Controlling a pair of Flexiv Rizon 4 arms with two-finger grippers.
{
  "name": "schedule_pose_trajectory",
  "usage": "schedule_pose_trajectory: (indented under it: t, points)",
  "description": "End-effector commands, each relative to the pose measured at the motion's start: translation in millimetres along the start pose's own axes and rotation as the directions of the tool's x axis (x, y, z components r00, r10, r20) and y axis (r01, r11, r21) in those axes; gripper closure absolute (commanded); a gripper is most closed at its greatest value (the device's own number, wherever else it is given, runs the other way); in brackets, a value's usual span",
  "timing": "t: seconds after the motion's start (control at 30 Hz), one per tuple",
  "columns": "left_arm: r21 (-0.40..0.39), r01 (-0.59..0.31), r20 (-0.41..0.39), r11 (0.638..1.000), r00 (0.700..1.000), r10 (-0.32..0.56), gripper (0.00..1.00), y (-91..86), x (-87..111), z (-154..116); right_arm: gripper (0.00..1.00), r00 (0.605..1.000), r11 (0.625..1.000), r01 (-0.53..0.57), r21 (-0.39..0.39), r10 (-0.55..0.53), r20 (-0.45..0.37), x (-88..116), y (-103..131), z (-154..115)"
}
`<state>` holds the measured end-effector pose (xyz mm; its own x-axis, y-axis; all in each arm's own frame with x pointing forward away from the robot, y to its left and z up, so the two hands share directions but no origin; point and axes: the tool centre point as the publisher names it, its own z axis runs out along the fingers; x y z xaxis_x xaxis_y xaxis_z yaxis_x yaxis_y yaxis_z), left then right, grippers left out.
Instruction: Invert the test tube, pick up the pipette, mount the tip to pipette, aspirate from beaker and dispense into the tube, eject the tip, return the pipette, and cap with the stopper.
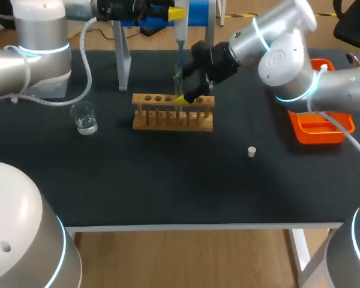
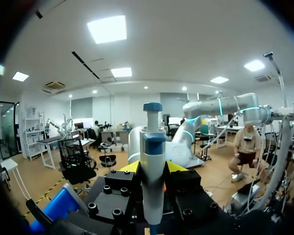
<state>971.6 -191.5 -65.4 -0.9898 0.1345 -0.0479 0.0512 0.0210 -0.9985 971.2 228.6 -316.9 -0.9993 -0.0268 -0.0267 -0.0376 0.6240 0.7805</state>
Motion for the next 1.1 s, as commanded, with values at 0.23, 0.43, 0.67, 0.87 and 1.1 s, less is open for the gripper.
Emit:
schedule_pose_trajectory:
  t: [0.23,0.43,0.67,0.87,1.1]
  points:
    - [-0.010,-0.010,0.006,1.000,1.000,0.010,1.00,-8.5,2.6,-1.3,0.00,1.000,1.000,0.000,0.003,0.000,-0.002,-0.5,0.3,-0.5]
    - [-0.013,-0.016,0.006,1.000,1.000,0.016,1.00,-11.6,1.8,-0.6,0.00,1.000,1.000,0.000,0.003,0.000,-0.002,-0.5,0.3,-0.5]
    - [-0.017,-0.023,0.007,1.000,1.000,0.023,1.00,-17.1,0.4,-0.4,0.00,1.000,1.000,0.000,0.003,0.000,-0.002,-0.5,0.3,-0.5]
    - [-0.026,-0.028,0.005,0.999,1.000,0.029,1.00,-21.7,-1.6,0.0,0.00,1.000,1.000,0.000,0.003,0.000,-0.002,-0.5,0.3,-0.5]
    - [-0.033,-0.034,0.008,0.999,0.999,0.035,1.00,-29.0,-1.4,-1.0,0.00,1.000,1.000,0.000,0.003,0.000,-0.002,-0.5,0.3,-0.5]
